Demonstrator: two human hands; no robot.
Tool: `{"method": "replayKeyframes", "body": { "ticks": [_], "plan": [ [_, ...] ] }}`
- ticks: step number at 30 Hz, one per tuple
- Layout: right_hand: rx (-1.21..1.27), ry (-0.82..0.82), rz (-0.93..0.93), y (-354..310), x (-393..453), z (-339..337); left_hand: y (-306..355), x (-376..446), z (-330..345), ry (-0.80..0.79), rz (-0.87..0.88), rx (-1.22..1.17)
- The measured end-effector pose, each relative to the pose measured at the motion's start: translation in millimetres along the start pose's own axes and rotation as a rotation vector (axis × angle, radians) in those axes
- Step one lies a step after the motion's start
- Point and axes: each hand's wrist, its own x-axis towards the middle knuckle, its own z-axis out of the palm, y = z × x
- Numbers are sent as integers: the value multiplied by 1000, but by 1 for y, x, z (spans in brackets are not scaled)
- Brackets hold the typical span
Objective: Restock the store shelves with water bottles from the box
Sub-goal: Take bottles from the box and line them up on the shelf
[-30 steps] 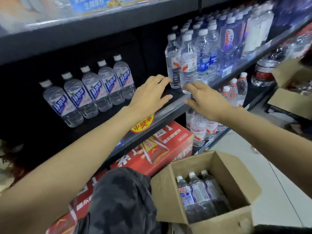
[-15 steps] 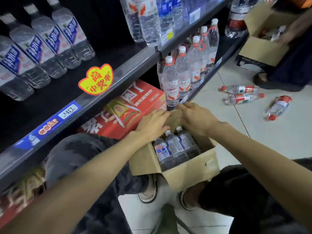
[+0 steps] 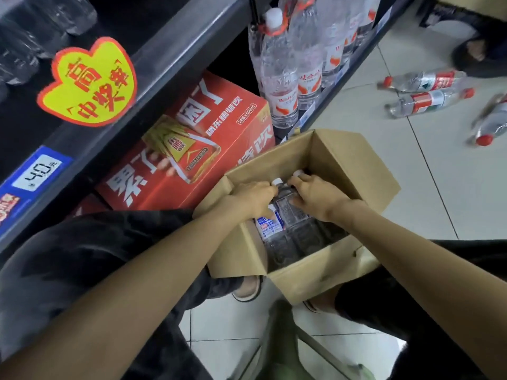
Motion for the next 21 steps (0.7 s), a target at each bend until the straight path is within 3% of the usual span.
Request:
{"method": "replayKeyframes", "body": {
  "ticks": [6,11,17,21],
  "plan": [
    [35,-62,81,2,31,26,-6,30,1,-237,7,119],
    [-34,-77,153,-2,52,35,-10,43,11,-273,4,126],
    [-119,-231,202,0,65,37,-8,50,24,-287,-1,210],
    [-78,-239,222,-2,65,32,-11,53,15,-338,9,122]
  ]
}}
